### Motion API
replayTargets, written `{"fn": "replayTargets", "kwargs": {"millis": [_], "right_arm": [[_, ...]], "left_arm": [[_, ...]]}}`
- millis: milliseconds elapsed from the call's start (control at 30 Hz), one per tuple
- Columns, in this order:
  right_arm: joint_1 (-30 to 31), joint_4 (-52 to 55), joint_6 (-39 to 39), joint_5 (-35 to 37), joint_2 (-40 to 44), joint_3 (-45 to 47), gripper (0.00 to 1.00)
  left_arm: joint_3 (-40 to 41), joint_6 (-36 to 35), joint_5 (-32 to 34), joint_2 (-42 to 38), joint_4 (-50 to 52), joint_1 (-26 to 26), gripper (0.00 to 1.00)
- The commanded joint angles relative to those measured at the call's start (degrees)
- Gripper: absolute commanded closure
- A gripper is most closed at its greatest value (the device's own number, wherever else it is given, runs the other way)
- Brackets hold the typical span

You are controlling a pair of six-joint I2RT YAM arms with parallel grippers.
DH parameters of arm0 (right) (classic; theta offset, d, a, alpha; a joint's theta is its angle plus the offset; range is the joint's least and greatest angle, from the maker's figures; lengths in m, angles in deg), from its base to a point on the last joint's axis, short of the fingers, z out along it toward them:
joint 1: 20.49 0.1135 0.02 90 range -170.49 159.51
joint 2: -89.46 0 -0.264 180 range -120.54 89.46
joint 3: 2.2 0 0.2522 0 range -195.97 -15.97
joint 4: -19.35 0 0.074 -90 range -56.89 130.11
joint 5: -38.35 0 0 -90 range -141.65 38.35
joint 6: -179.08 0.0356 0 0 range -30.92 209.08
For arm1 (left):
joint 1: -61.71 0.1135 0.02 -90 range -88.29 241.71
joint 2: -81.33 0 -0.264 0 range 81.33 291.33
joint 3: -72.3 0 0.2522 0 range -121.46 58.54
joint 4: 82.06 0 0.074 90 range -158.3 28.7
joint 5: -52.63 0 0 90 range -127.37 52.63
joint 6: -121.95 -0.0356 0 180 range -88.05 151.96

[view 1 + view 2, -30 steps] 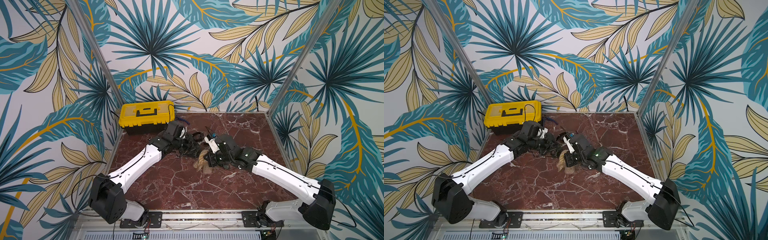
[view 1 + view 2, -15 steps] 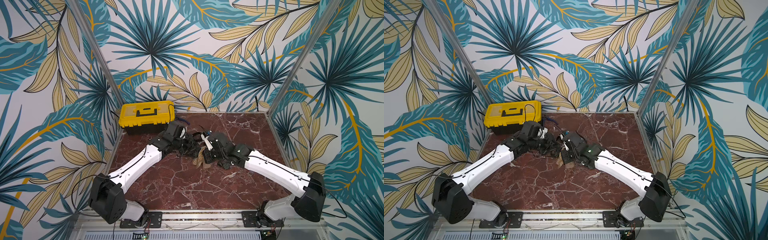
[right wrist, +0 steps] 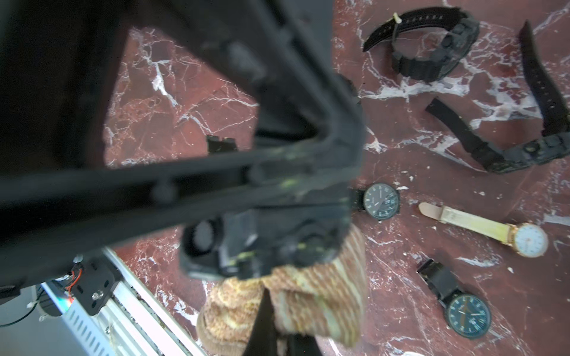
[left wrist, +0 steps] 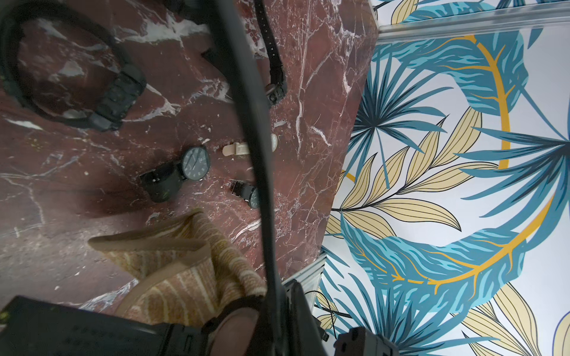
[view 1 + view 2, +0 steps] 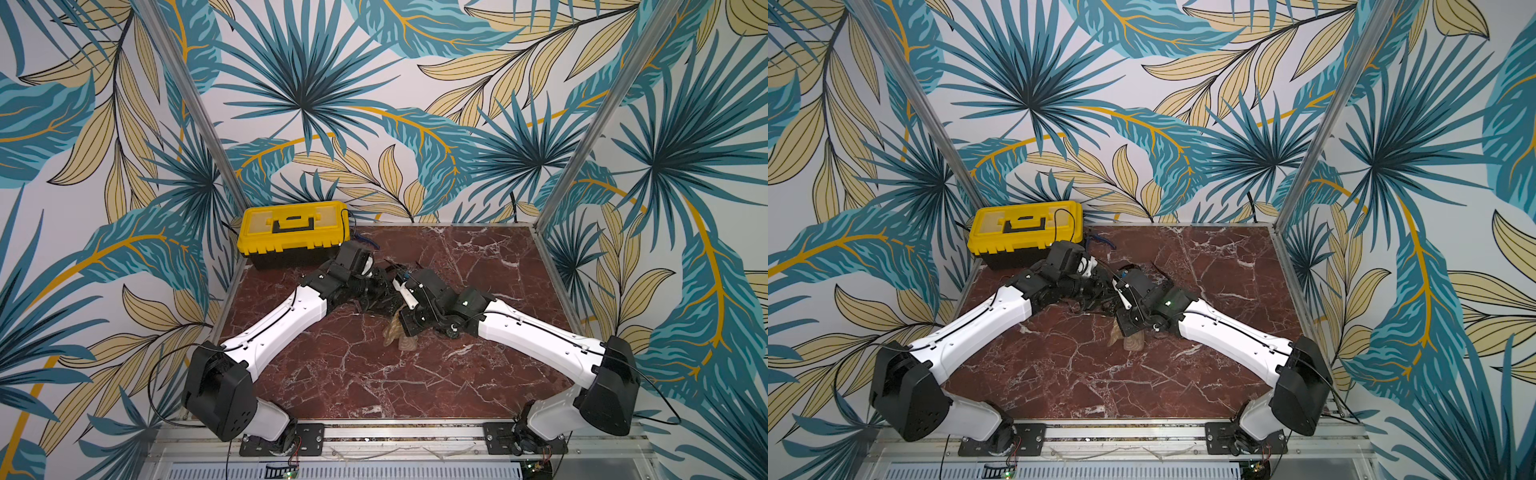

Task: Wipe the watch dial
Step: Wipe the dirt from the watch dial.

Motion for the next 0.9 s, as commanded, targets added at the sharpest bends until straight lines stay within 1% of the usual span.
{"fn": "replayTargets", "kwargs": {"millis": [0, 100, 167, 300, 433, 533, 700, 867], "right_arm": [[1.11, -2.59, -0.66, -3.57, 0.73, -1.09, 1.0], [1.14, -5.98, -0.4, -4.92, 2.33, -0.95, 1.0], [1.12, -8.15, -0.01, -4.42, 3.52, -0.86, 1.0], [1.03, -10.13, -0.39, 1.52, 5.33, -1.16, 1.0], [0.73, -10.49, -1.24, 8.82, 6.01, -1.35, 1.0], [0.11, -11.41, -1.36, 11.47, 6.85, -0.99, 1.0], [-1.86, -9.97, -0.95, 12.48, 5.68, -0.58, 1.0], [-2.17, -9.21, -0.1, 12.43, 4.24, 2.3, 1.0]], "left_arm": [[-2.91, -0.71, -2.04, 0.08, -1.79, -0.53, 1.0], [-1.67, -0.68, -1.6, -0.31, -1.82, -0.76, 1.0], [-0.58, -0.71, -1.41, -0.58, -1.95, -1.03, 1.0], [1.42, -0.53, -1.68, -0.74, -2.34, -1.39, 1.0], [1.49, -0.86, -1.7, -1.06, -2.34, -1.41, 1.0], [1.78, -0.94, -1.69, -1.2, -2.34, -1.41, 1.0], [2.02, -0.79, -1.67, -1.77, -2.34, -1.41, 1.0], [0.66, -0.71, -1.6, -2.38, -2.35, -1.41, 1.0]]}}
